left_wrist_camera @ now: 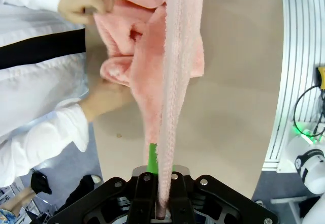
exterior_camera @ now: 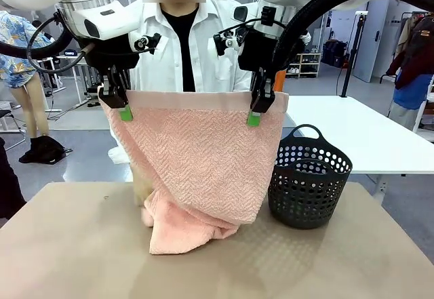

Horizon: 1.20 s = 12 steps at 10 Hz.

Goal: Fold the towel.
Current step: Release the end of the 100 cm Hotel Towel you were holding and grab the top end of the folded side.

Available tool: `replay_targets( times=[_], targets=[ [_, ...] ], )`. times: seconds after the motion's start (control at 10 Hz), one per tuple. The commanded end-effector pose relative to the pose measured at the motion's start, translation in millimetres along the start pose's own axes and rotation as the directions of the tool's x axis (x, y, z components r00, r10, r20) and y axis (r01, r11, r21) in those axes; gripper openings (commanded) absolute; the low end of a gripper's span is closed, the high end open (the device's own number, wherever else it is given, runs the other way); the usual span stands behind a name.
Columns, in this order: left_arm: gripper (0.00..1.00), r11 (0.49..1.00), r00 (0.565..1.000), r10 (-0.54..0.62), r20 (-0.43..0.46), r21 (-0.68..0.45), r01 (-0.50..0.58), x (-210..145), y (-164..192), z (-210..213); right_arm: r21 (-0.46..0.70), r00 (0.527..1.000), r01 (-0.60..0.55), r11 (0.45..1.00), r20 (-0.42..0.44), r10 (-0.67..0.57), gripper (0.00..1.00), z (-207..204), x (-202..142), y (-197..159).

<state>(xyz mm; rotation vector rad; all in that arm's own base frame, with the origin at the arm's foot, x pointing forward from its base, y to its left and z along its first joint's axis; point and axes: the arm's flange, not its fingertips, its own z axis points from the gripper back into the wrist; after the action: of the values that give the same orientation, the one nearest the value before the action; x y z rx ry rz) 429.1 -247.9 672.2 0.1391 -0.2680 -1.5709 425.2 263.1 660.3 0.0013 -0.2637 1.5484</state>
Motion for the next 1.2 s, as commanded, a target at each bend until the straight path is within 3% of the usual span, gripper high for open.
replay_targets(
  times=[0.0,1.1],
  targets=[
    [0.0,1.0,1.0,-0.007,0.001,-0.002,0.007,-0.5,1.4,2.5,-0.003,1.0,-0.001,1.0,0.0,0.001,0.0,1.0,-0.2,-0.7],
    [0.0,1.0,1.0,-0.007,0.001,-0.002,0.007,-0.5,1.4,2.5,-0.003,1.0,-0.001,1.0,0.0,0.001,0.0,1.0,-0.2,-0.7]
  ],
)
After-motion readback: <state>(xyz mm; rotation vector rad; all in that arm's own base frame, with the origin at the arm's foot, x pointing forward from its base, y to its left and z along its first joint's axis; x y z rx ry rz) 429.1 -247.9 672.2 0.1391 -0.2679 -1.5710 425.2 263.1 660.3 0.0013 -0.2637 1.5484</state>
